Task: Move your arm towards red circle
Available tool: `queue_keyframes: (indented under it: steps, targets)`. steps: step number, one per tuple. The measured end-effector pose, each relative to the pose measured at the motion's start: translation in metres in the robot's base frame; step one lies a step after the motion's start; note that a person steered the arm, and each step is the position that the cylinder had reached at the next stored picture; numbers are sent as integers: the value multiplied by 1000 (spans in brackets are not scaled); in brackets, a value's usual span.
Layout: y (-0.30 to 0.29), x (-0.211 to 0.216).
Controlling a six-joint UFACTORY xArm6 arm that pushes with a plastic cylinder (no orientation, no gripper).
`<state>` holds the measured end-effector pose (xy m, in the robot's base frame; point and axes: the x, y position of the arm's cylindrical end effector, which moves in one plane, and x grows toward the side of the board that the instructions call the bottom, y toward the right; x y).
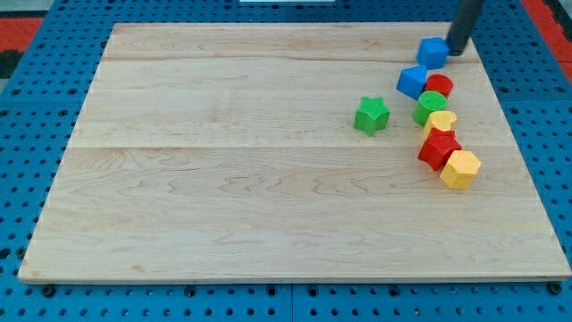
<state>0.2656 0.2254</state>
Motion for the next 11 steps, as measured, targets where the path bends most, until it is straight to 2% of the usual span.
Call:
queue_keyframes:
  steps: [1,2,3,4,5,6,8,11]
  targets:
    - [-54,12]
    - [-52,13]
    - [-6,2]
    - [13,4]
    - [71,30]
    - [91,55]
    - [54,90]
    - [15,90]
